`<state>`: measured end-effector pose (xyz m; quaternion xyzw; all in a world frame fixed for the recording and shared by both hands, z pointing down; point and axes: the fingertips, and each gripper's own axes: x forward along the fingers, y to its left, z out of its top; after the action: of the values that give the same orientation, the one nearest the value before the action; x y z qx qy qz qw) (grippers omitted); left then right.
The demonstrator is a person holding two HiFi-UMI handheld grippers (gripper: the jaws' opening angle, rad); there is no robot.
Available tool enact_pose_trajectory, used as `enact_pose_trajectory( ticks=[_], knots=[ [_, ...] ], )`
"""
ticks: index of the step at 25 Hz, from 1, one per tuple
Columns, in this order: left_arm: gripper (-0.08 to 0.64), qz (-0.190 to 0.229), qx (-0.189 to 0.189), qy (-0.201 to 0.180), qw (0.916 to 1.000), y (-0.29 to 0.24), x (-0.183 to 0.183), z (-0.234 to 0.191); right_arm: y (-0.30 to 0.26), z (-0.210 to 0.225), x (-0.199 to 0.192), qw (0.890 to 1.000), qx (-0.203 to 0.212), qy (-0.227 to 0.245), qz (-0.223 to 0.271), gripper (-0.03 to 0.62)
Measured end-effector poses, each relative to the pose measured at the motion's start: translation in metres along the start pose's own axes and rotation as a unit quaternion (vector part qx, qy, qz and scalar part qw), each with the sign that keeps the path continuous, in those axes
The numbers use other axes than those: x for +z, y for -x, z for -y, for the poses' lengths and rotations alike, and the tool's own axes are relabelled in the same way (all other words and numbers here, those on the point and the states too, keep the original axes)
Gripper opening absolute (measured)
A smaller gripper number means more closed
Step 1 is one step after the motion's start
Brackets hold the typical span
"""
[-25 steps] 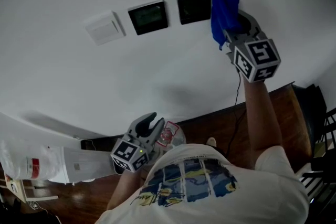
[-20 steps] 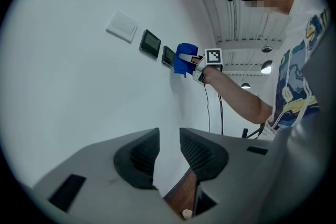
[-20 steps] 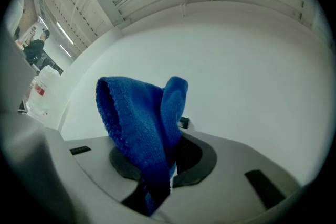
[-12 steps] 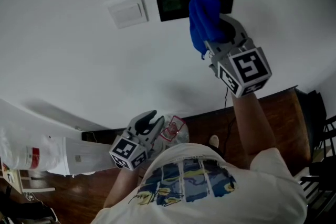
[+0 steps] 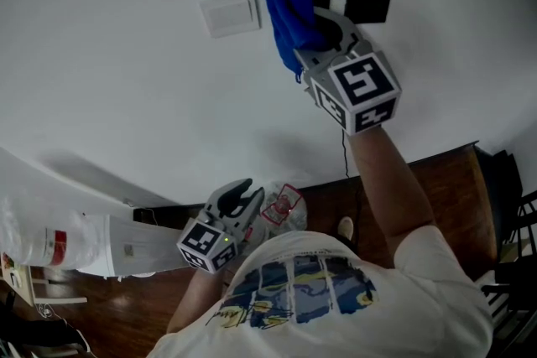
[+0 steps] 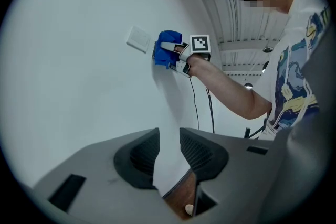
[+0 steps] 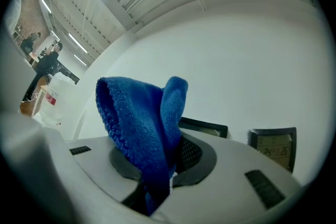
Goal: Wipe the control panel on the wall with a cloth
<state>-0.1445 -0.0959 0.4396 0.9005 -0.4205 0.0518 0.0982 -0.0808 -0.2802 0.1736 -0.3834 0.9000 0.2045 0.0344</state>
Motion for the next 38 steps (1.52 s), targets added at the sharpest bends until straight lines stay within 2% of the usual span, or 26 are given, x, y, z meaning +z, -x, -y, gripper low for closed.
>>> enact_pose_trajectory(
  ticks=[10,15,22,38],
  knots=[
    [0.097,0.004,0.013,0.005,0.9999,0.009,-0.004,-0.012,-0.011,0.009,-0.013,1.0,-0.015,0.007,-0.007,0.092],
    [0.097,0.005,0.007,0.003,1.0,0.003,-0.003,-0.011,-0.002,0.025,-0.018,1.0,-0.028,0.007,-0.01,0.092],
    [0.097,0.0,-0.005,-0.002,1.0,-0.021,0.004,0.011,0.027,0.069,-0.019,0.999,-0.048,0.006,-0.016,0.092],
    [0.097,-0.001,-0.015,0.0,0.9999,-0.034,0.004,0.009,0.043,0.086,-0.027,0.997,-0.065,0.026,-0.029,0.092]
  ],
)
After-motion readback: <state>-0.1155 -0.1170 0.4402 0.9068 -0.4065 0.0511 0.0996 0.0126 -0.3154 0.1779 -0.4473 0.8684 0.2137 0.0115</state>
